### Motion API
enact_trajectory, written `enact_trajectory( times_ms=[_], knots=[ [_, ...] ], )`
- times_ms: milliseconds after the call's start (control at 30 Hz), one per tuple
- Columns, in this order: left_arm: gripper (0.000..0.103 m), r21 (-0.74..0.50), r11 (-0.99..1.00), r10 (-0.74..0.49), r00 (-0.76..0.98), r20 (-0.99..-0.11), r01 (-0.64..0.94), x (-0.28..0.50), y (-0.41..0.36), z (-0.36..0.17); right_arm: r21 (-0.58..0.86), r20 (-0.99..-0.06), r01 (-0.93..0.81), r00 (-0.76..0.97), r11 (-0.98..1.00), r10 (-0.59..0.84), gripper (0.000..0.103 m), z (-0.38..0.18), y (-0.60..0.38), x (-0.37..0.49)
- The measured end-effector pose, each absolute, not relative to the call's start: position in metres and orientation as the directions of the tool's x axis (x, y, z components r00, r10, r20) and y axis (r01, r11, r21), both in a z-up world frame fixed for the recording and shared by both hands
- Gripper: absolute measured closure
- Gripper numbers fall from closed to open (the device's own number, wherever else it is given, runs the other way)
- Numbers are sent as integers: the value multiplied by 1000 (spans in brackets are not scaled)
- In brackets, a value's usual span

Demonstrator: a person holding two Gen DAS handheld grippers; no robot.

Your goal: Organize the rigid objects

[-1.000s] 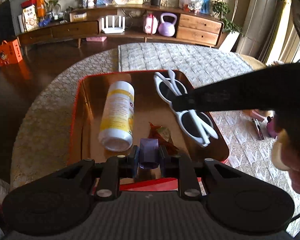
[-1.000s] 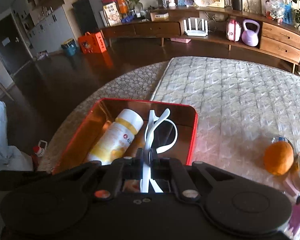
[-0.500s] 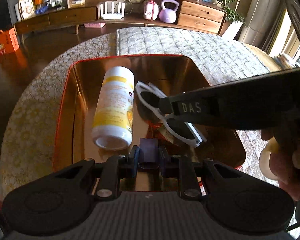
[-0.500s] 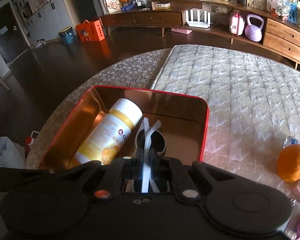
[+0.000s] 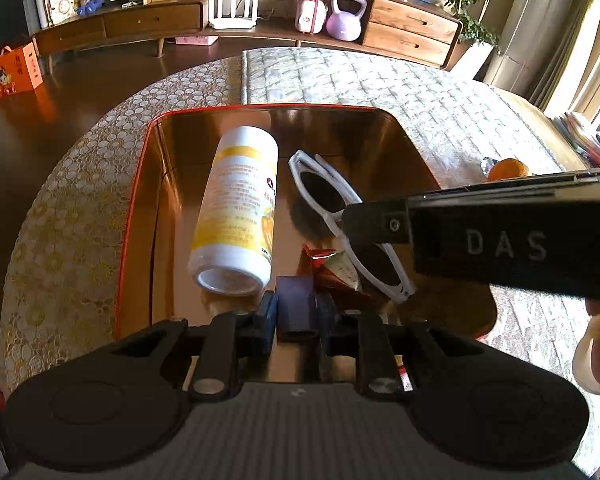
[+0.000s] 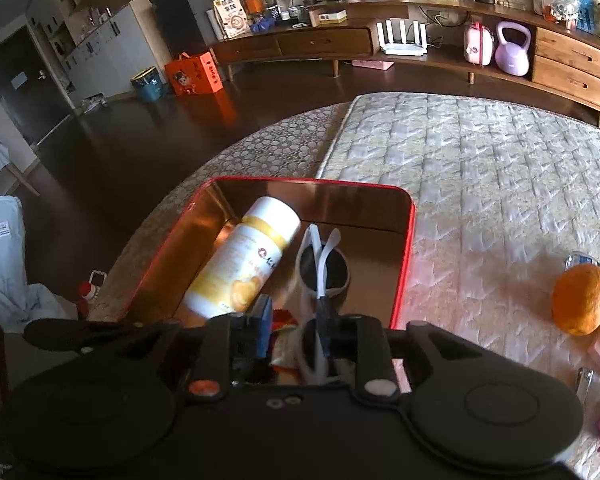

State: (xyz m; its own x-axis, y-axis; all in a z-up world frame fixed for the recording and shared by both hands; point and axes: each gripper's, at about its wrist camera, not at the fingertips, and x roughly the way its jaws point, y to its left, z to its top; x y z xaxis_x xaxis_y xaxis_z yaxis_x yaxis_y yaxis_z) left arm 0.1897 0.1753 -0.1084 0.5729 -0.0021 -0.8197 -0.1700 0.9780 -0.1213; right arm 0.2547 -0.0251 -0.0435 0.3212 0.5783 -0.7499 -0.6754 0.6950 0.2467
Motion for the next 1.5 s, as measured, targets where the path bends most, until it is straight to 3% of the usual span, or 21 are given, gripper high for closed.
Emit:
enact_trajectory(
  times_ms=[433,567,700,1067,1500],
  knots=[
    [81,-122,980,-2,612,-791,-155,173,164,-83,281,-709,-664,342,693,616,61,-15,-58,233],
    [70,-133,981,-14,634,-774,-141,165,155,-73,294,-697,-664,343,687,629,57,-8,-74,224],
    [50,-129,983,-11,653,-757,-133,157,144,-64,305,-679,-663,353,684,644,50,0,-93,214],
    [50,-135,986,-30,691,-722,-98,137,111,-45,309,-646,-624,416,718,640,31,15,-150,192],
    [41,-135,990,-65,714,-697,-41,127,63,-39,216,-615,-600,529,770,585,7,13,-226,166]
  ],
)
